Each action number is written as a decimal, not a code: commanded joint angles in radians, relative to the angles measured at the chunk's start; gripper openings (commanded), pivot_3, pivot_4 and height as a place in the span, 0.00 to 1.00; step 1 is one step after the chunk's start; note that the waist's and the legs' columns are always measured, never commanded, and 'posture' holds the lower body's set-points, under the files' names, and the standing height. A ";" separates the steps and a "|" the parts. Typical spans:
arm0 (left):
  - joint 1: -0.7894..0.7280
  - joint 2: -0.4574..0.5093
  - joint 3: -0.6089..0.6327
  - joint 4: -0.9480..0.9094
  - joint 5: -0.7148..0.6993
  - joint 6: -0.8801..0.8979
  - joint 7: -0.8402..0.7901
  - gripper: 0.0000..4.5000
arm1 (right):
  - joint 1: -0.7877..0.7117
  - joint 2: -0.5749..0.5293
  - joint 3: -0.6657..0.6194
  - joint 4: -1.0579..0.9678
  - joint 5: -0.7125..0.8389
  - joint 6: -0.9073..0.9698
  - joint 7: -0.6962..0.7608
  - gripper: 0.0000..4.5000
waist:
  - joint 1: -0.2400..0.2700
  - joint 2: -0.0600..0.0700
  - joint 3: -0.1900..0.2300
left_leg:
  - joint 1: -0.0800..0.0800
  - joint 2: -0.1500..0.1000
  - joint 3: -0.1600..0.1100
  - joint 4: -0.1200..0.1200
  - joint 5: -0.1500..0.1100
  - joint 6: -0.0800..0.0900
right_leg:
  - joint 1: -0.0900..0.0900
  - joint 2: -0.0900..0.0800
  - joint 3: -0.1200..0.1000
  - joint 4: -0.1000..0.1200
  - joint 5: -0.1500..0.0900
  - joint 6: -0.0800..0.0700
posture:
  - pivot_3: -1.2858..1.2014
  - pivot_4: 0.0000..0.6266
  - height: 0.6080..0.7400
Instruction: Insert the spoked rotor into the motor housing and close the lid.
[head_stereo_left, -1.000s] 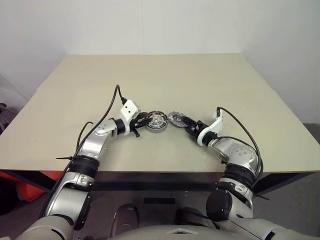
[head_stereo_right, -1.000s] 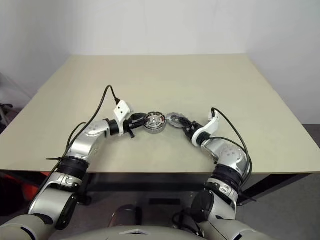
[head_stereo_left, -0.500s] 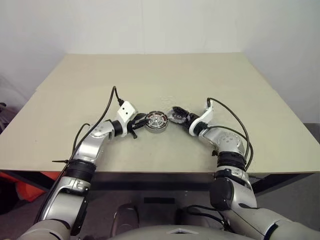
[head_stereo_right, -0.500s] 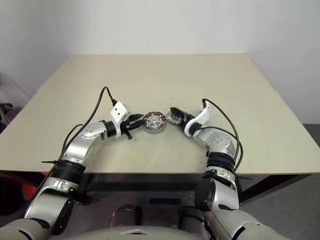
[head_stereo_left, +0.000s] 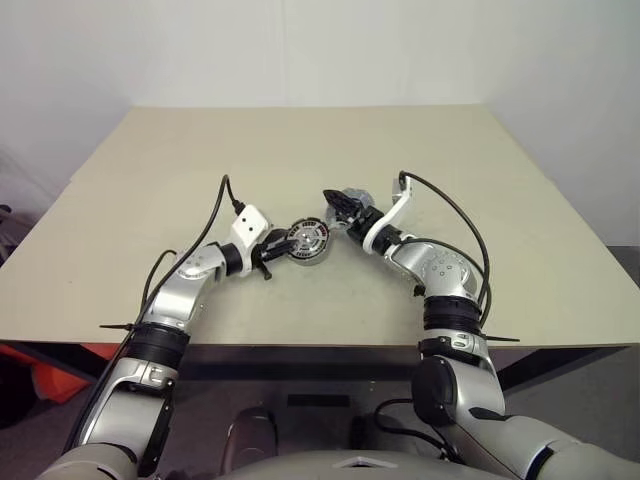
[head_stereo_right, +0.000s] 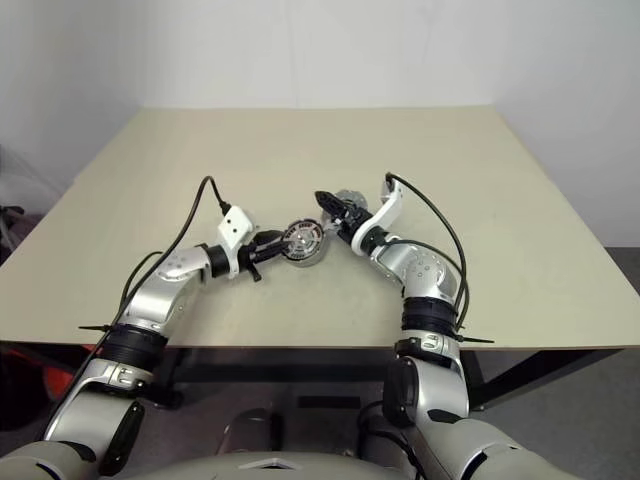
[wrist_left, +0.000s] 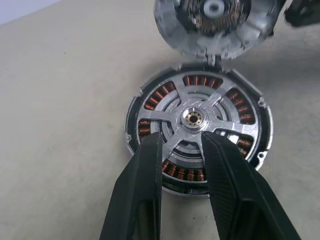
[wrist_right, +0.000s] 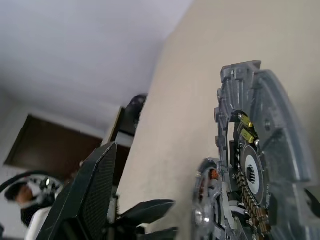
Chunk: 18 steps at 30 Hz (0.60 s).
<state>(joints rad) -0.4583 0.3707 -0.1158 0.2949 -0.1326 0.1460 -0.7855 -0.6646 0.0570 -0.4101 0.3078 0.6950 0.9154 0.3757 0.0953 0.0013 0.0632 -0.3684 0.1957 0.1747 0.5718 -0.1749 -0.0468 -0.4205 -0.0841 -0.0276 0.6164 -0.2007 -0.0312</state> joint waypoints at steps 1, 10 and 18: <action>-0.005 0.021 0.034 -0.047 -0.010 0.005 0.011 0.30 | 0.000 -0.004 0.073 -0.103 0.032 0.007 0.045 0.99 | 0.000 0.000 0.000 | 0.000 0.000 0.000 0.000 0.000 0.000 | 0.000 0.000 0.000 0.000 0.000 0.000 | 0.52 0.00 1.00; 0.010 0.038 0.058 -0.053 -0.014 0.009 0.018 0.30 | 0.019 -0.040 0.204 -0.080 -0.067 -0.090 0.065 0.99 | 0.000 0.000 0.000 | 0.000 0.000 0.000 0.000 0.000 0.000 | 0.000 0.000 0.000 0.000 0.000 0.000 | 0.52 0.00 1.00; 0.027 0.035 0.059 -0.075 -0.014 0.019 0.027 0.30 | 0.032 -0.048 0.280 -0.071 -0.153 -0.203 0.087 0.99 | -0.001 0.000 0.000 | 0.000 0.002 0.000 0.000 0.000 0.000 | 0.000 0.003 0.000 -0.001 0.000 0.000 | 0.52 0.00 1.00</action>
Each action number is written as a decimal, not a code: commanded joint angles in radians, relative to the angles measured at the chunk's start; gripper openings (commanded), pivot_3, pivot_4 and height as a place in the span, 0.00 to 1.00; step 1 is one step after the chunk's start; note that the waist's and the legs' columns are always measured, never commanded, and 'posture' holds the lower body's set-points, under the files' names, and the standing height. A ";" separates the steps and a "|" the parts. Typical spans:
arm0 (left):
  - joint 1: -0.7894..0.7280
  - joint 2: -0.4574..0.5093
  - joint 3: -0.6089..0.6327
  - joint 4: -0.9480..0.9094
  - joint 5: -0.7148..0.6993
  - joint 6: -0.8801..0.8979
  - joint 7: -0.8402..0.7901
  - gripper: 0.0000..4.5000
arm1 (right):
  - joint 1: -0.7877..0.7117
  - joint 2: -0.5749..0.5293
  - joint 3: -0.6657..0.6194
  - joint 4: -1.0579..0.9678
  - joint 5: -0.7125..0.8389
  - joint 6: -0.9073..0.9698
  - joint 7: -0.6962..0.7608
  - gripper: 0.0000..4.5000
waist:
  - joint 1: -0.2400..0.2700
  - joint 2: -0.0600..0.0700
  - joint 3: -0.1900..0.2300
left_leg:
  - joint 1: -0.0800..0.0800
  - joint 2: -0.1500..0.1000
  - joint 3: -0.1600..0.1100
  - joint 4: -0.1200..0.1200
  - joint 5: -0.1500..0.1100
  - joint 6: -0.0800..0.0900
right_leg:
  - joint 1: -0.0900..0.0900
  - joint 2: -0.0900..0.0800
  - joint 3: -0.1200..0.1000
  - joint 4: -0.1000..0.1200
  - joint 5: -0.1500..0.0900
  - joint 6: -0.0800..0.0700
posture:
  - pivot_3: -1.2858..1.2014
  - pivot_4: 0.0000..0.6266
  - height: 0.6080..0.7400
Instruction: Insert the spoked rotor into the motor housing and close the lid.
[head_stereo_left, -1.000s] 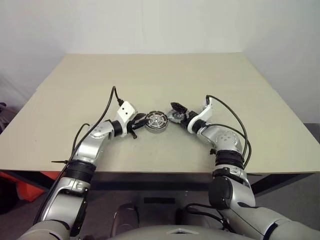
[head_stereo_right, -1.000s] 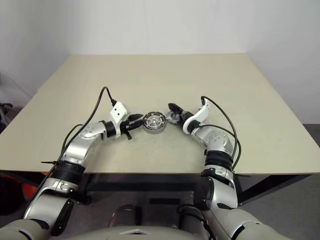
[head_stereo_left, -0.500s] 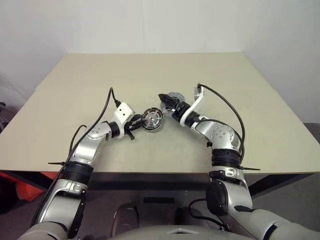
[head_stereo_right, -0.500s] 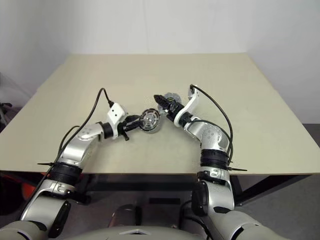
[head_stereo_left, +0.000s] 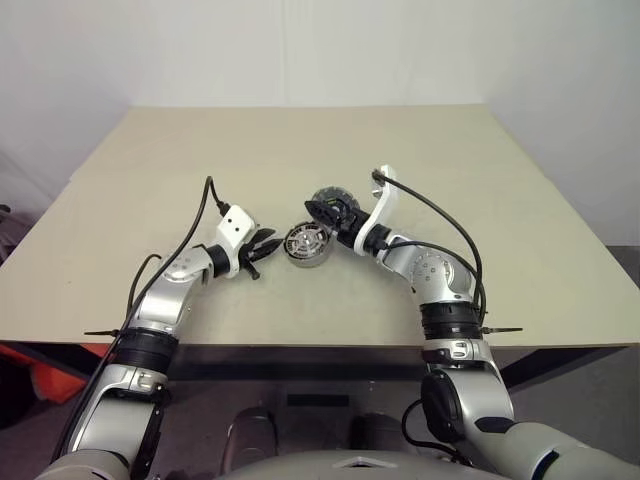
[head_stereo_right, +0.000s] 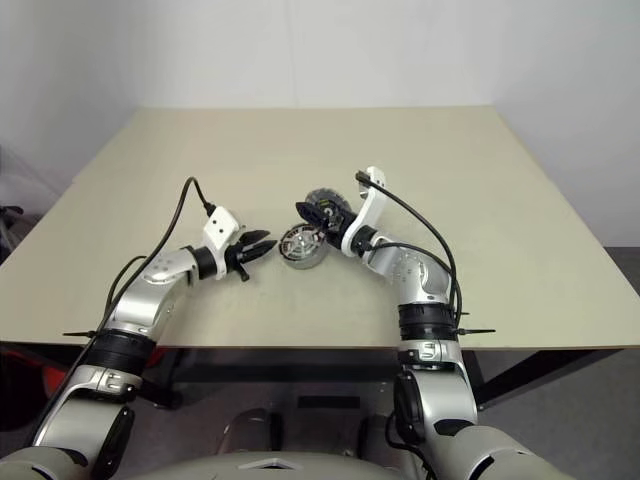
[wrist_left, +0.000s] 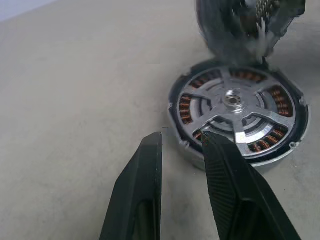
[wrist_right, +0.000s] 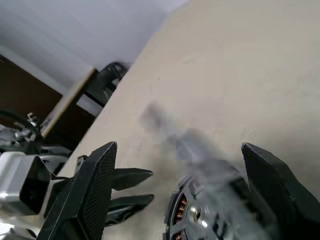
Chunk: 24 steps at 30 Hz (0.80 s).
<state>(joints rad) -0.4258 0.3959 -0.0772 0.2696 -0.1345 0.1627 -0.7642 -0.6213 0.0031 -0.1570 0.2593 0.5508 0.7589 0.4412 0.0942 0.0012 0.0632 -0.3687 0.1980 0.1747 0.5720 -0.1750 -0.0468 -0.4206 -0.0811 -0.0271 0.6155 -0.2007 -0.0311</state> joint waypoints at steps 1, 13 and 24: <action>-0.004 0.011 0.020 -0.053 -0.012 0.005 0.007 0.30 | -0.010 0.006 0.031 -0.024 -0.010 -0.051 0.023 0.99 | 0.000 0.000 0.000 | 0.000 0.001 0.000 0.000 0.000 0.000 | 0.000 0.001 0.000 0.000 0.000 0.000 | 0.52 0.00 1.00; -0.004 0.021 0.030 -0.051 -0.014 0.011 0.013 0.30 | -0.009 -0.009 0.056 -0.027 -0.011 -0.056 0.036 0.99 | 0.000 0.000 0.000 | 0.000 0.004 0.000 0.001 0.000 0.000 | 0.000 0.004 0.000 0.000 0.000 -0.001 | 0.52 0.00 1.00; -0.014 0.020 0.030 -0.037 -0.010 0.005 0.016 0.30 | 0.018 -0.072 0.108 -0.189 0.057 0.069 0.127 0.99 | 0.001 0.000 0.000 | 0.000 0.005 0.000 0.001 0.000 0.000 | 0.000 0.006 0.000 0.000 0.000 -0.002 | 0.52 0.00 1.00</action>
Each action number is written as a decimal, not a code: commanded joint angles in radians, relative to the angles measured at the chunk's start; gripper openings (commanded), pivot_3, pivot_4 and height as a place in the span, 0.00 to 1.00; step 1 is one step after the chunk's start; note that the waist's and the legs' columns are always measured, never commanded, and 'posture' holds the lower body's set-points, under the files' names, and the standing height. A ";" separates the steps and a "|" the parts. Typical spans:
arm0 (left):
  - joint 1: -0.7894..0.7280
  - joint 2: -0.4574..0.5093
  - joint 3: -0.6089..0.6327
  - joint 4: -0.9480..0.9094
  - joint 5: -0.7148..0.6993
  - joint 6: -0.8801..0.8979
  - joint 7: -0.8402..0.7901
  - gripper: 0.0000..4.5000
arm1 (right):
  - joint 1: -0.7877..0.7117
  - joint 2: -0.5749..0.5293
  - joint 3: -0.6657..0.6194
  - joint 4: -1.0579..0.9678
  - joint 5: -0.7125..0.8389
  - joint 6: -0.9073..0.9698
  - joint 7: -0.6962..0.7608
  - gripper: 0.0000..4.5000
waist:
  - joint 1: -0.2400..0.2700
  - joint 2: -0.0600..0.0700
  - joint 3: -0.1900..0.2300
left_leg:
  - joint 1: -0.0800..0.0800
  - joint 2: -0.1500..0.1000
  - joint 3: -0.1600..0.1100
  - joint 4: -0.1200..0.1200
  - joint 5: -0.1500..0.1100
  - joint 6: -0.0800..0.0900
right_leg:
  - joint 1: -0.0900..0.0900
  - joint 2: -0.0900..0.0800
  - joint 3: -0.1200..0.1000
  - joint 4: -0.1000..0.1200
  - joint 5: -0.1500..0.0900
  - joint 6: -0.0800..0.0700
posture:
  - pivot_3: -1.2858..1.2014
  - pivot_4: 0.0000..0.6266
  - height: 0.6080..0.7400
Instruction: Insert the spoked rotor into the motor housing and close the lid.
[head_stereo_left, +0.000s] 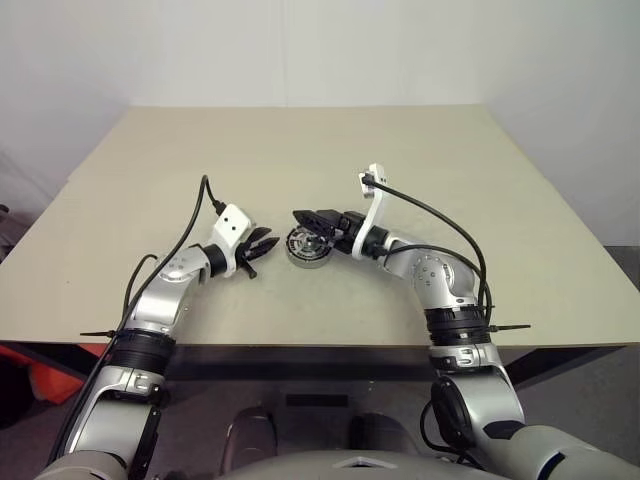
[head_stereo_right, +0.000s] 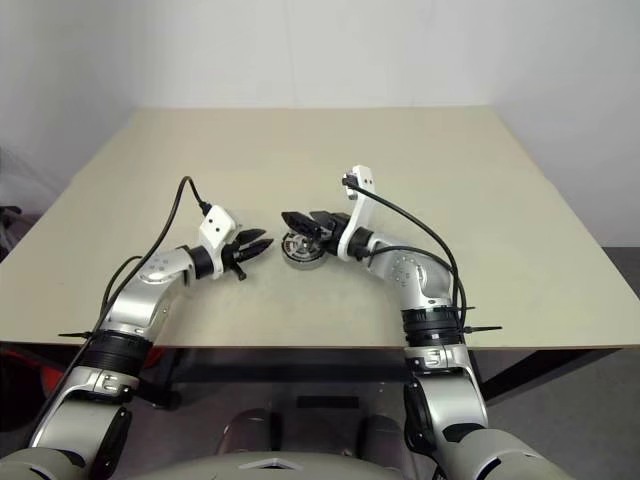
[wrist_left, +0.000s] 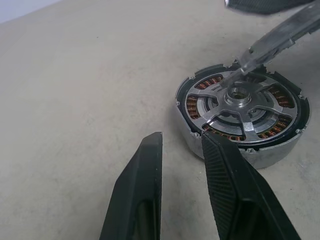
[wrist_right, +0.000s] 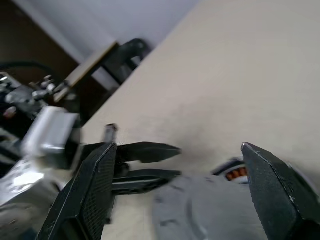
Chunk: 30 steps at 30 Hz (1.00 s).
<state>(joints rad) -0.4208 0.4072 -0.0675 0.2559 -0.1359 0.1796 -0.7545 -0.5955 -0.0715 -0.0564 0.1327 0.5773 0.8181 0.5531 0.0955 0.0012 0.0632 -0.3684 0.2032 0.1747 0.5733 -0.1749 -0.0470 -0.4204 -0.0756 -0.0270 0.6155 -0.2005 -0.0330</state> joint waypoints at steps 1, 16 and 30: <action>-0.021 0.008 0.020 -0.023 -0.008 -0.012 0.007 0.30 | -0.008 0.003 0.010 -0.063 0.029 0.011 0.014 0.99 | 0.000 0.000 0.000 | 0.000 0.000 0.000 0.000 0.000 0.000 | 0.000 0.000 0.000 0.000 0.000 0.000 | 0.52 0.00 1.00; -0.019 0.012 0.016 -0.025 -0.020 -0.008 -0.019 0.30 | 0.033 -0.143 0.236 0.035 -0.300 -0.412 0.142 0.99 | 0.001 0.000 0.000 | -0.001 0.000 0.000 0.002 0.000 0.000 | 0.000 0.000 0.000 0.000 0.000 0.000 | 0.52 0.00 1.00; 0.005 0.036 0.015 -0.054 -0.039 0.026 -0.081 0.30 | 0.064 -0.112 0.293 0.163 -0.408 -0.538 0.176 0.99 | -0.001 0.000 0.000 | -0.001 0.001 0.000 0.004 -0.002 0.003 | 0.001 0.000 0.000 0.001 0.001 -0.001 | 0.52 0.00 1.00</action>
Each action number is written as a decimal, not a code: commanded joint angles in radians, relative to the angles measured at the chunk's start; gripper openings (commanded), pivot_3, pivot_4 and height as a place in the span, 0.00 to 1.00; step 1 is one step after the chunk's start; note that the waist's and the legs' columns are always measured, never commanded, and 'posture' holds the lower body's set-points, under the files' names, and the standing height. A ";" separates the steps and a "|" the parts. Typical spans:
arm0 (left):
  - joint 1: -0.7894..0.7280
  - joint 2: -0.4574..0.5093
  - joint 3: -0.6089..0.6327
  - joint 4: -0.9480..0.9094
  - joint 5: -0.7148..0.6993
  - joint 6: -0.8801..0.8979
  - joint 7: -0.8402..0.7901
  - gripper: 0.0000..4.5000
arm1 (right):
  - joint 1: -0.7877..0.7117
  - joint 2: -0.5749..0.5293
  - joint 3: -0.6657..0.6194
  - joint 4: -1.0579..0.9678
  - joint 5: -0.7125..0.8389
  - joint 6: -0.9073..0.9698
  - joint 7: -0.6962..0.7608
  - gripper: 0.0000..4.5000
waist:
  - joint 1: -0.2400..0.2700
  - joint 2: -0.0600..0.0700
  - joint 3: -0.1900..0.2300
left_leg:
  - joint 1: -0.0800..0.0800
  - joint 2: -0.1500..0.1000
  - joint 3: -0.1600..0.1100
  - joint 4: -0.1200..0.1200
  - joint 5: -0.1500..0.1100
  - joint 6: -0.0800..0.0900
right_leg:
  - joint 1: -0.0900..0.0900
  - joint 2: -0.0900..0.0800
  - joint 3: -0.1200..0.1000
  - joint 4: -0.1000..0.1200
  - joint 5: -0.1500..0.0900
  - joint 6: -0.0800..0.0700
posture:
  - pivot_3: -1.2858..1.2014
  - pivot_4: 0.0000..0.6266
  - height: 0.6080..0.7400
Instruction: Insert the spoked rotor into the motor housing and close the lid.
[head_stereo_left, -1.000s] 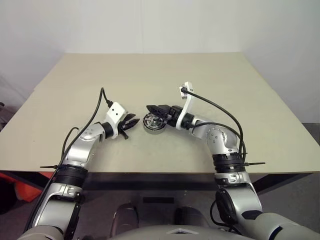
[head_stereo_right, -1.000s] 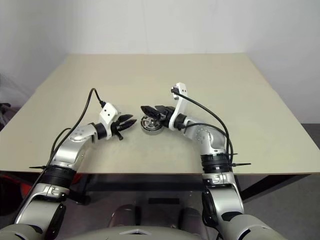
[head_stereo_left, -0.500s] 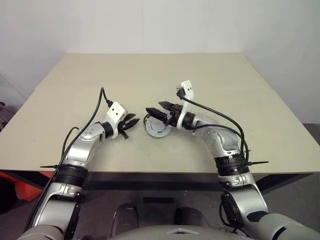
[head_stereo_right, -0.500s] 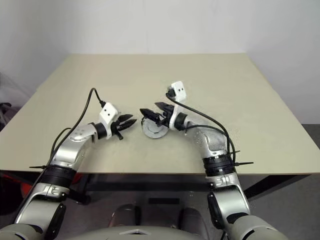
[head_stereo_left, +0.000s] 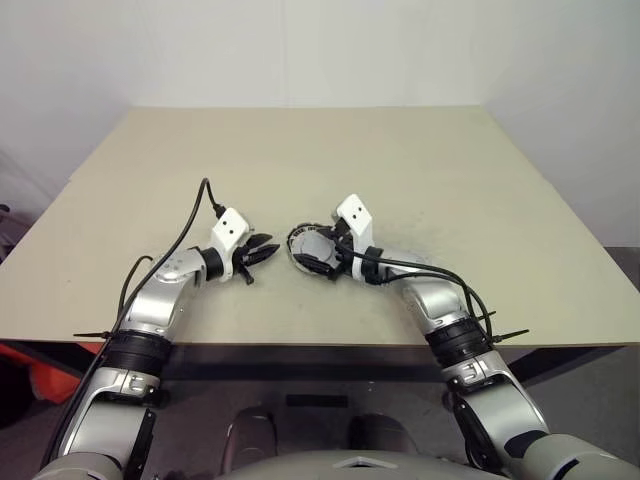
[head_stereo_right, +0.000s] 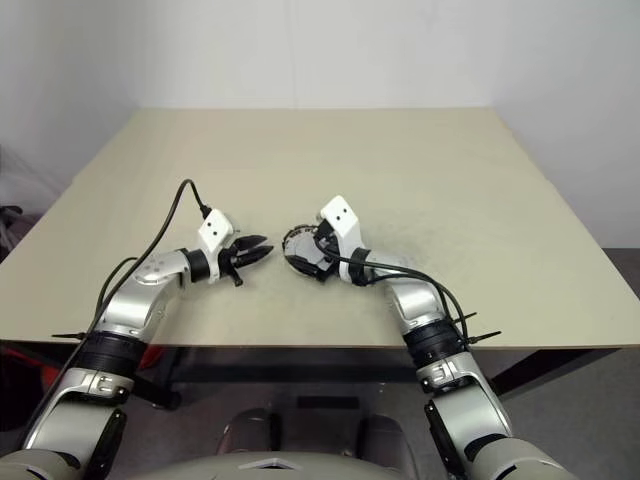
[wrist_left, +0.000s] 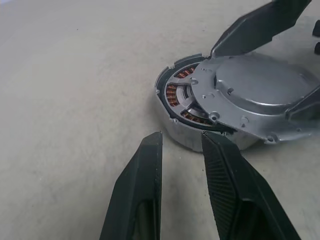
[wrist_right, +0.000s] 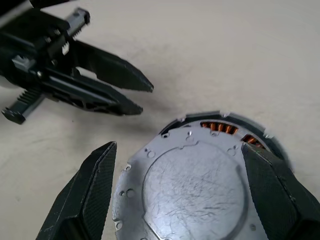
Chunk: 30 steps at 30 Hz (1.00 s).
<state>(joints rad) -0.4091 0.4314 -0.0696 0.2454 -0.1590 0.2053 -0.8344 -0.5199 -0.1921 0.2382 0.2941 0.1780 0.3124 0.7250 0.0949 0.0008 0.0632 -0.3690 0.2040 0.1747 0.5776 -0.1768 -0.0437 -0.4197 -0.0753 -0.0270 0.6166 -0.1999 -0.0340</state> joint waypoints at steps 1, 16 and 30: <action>-0.006 0.012 0.018 -0.045 -0.016 0.001 0.000 0.30 | -0.012 0.011 0.000 0.013 -0.015 -0.040 0.004 0.99 | 0.000 0.000 0.000 | 0.000 0.000 0.000 0.000 0.000 0.000 | 0.000 0.000 0.000 0.000 0.000 0.000 | 0.52 0.00 1.00; 0.001 0.010 0.017 -0.058 -0.010 0.002 0.018 0.30 | -0.037 0.025 -0.034 0.087 -0.042 -0.086 -0.005 0.32 | -0.003 -0.001 0.000 | 0.004 0.000 0.000 0.001 0.000 0.000 | 0.003 0.000 0.000 0.001 0.000 -0.001 | 0.52 0.00 1.00; 0.009 0.011 0.018 -0.059 -0.009 0.000 0.029 0.30 | -0.072 0.015 -0.057 0.047 -0.017 -0.024 0.055 0.25 | 0.001 -0.001 0.000 | 0.002 0.001 0.000 0.001 0.000 0.000 | 0.002 0.001 0.000 0.001 0.000 -0.001 | 0.52 0.00 1.00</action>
<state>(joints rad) -0.3916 0.4316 -0.0692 0.2200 -0.1586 0.2084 -0.8118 -0.5909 -0.1690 0.1810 0.3879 0.1402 0.2873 0.7531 0.0955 0.0001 0.0628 -0.3667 0.2048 0.1745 0.5782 -0.1771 -0.0433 -0.4173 -0.0745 -0.0271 0.6171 -0.1994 -0.0350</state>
